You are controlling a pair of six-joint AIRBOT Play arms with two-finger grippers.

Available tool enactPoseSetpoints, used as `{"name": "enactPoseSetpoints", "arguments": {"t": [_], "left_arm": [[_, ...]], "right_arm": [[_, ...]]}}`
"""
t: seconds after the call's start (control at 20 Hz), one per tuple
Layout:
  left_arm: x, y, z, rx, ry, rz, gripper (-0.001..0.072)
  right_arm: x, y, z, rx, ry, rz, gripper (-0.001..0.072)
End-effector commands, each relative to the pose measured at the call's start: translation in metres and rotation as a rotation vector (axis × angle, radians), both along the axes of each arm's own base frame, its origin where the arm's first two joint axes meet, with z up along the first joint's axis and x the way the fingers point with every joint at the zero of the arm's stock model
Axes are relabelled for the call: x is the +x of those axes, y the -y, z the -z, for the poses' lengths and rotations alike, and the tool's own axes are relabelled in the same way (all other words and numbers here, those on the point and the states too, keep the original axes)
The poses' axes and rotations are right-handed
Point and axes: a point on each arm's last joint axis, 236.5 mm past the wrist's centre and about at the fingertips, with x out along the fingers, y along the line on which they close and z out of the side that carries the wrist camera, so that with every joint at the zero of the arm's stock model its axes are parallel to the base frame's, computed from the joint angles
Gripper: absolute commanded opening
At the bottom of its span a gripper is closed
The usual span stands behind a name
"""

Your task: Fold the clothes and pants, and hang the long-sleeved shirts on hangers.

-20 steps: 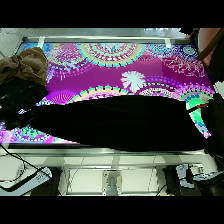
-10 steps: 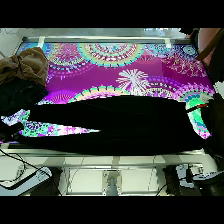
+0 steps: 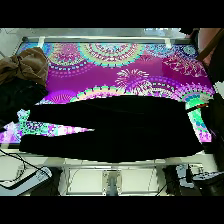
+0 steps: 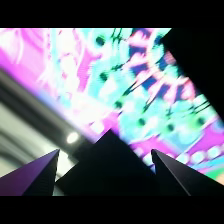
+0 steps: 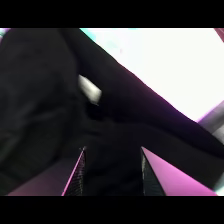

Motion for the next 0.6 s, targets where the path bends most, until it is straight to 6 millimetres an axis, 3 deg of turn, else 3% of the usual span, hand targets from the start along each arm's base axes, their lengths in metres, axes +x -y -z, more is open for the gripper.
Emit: {"name": "enactPoseSetpoints", "arguments": {"t": [0.0,0.1,0.3,0.55], "left_arm": [[0.06,0.016,-0.006,-0.118,0.243,-0.08,0.0654],[0.073,0.031,0.011,-0.229,0.257,-0.118,0.0653],[0.067,0.037,0.047,-0.304,0.167,-0.139,0.0651],[0.072,0.025,0.049,-0.292,0.202,-0.219,0.0644]], "right_arm": [[0.027,-0.004,-0.03,0.019,0.129,-0.006,0.039],[0.034,-0.014,-0.03,0.023,0.129,-0.049,0.039],[0.06,-0.041,-0.041,0.046,0.187,-0.145,0.039],[0.085,-0.07,-0.046,0.043,0.216,-0.253,0.0389]]}}
